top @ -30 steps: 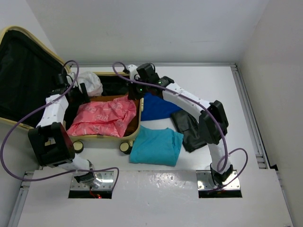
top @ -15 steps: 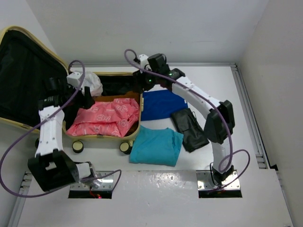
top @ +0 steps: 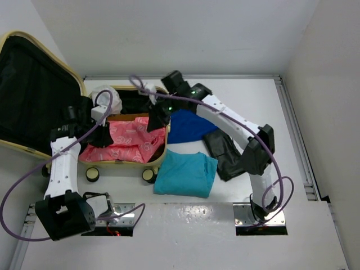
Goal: Pack the luggage
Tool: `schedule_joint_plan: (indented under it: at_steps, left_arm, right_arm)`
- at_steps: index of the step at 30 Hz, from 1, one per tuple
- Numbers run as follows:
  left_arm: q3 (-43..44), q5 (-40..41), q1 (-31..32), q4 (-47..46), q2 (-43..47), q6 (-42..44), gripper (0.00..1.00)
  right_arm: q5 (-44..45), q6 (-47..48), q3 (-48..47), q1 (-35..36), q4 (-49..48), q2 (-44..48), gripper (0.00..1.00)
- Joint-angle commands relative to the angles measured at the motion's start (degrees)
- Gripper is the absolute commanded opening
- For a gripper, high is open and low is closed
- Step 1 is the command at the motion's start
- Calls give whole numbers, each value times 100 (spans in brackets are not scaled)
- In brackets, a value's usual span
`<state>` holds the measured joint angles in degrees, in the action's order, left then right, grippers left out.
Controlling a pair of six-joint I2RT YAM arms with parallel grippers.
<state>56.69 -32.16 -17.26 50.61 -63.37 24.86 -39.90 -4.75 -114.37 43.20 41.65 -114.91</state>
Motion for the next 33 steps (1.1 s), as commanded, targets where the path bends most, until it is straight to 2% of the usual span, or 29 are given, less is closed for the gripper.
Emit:
schedule_joint_plan:
  at_steps: [1, 9, 12, 15, 17, 22, 27, 31, 33]
  left_arm:
    - [395, 96, 12, 317, -271, 98, 24]
    - [1107, 236, 12, 1379, -948, 519, 17]
    - [1300, 237, 12, 1836, -1282, 809, 14]
    - [1301, 237, 12, 2197, -1562, 1142, 12]
    - [1432, 237, -41, 2260, -1686, 1249, 9]
    - [1371, 315, -94, 2366, -2064, 1354, 9]
    - [1117, 675, -94, 1427, -2687, 424, 9]
    - [976, 1167, -15, 199, -2969, -226, 9]
    - [906, 1370, -15, -103, -3119, -472, 9]
  right_arm:
    - [-290, 1176, -60, 293, 800, -286, 0]
    - [-159, 2364, -25, 584, 1135, -743, 0]
    - [166, 2541, 502, 698, 749, -664, 0]
    - [946, 2524, 941, 795, 126, -690, 0]
    - [1141, 2567, 1039, 839, -173, -699, 0]
    - [2099, 2629, 1285, 909, -692, -883, 0]
    - [2951, 2445, 1206, 927, -1290, -1138, 0]
    - [3339, 2383, 1040, 909, -1475, -1323, 0]
    - [3410, 2452, 926, 892, -1432, -1419, 0]
